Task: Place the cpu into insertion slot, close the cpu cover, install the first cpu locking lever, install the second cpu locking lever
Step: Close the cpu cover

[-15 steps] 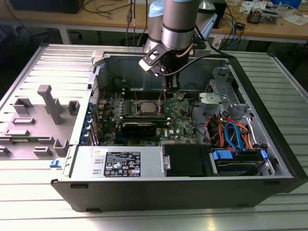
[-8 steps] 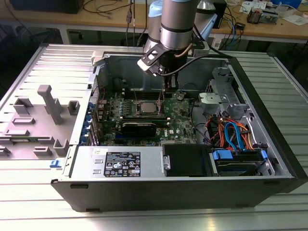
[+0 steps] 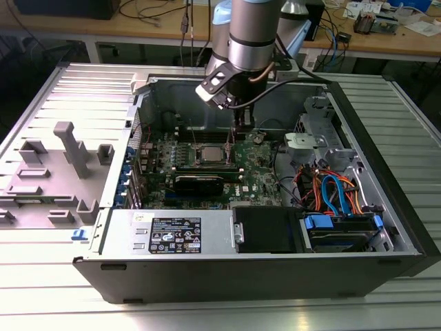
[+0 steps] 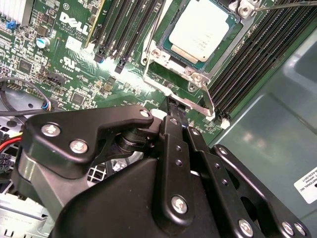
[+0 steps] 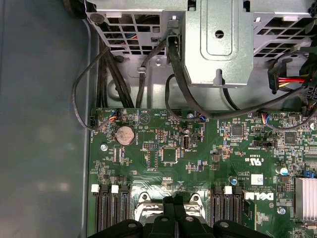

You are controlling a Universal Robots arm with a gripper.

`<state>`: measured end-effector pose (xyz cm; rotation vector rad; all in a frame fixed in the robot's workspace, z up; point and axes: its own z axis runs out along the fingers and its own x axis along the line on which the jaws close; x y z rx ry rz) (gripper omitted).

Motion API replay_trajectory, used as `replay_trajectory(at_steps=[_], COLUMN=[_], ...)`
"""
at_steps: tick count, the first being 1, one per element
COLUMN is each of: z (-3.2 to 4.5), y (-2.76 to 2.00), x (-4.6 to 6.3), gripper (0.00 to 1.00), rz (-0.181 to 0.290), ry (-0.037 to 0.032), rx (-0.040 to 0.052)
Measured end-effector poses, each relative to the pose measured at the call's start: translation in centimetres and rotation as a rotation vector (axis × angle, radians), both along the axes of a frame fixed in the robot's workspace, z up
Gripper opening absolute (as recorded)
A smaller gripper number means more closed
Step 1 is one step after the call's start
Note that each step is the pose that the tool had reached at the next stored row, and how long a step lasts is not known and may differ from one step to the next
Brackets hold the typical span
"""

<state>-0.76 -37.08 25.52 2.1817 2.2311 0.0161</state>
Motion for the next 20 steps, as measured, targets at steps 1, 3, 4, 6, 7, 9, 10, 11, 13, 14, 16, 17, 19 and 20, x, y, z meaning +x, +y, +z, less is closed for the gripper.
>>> replay_trajectory(at_steps=[1, 3, 4, 6, 7, 9, 10, 11, 13, 14, 16, 17, 19, 20], z=[0.00, 0.00, 0.00, 0.00, 0.00, 0.00, 0.00, 0.00, -0.01, -0.01, -0.01, -0.01, -0.01, -0.01], y=[0.00, 0.00, 0.00, 0.00, 0.00, 0.00, 0.00, 0.00, 0.00, 0.00, 0.00, 0.00, 0.00, 0.00], x=[-0.05, -0.08, -0.14, -0.22, -0.28, -0.52, -0.65, -0.71, -0.87, -0.87, -0.87, -0.87, -0.88, -0.88], gripper=[0.11, 0.11, 0.11, 0.11, 0.11, 0.11, 0.11, 0.11, 0.11, 0.11, 0.11, 0.11, 0.11, 0.11], rz=[0.000, 0.000, 0.000, 0.000, 0.000, 0.000, 0.000, 0.000, 0.000, 0.000, 0.000, 0.000, 0.000, 0.000], ry=[0.0000, 0.0000, 0.0001, 0.0000, 0.0000, 0.0000, 0.0000, 0.0000, 0.0000, 0.0000, 0.0000, 0.0000, 0.0000, 0.0000], rx=[0.0000, 0.0000, -0.0001, -0.0001, 0.0001, 0.0000, 0.0000, 0.0000, 0.0000, 0.0000, 0.0000, 0.0000, 0.0000, -0.0001])
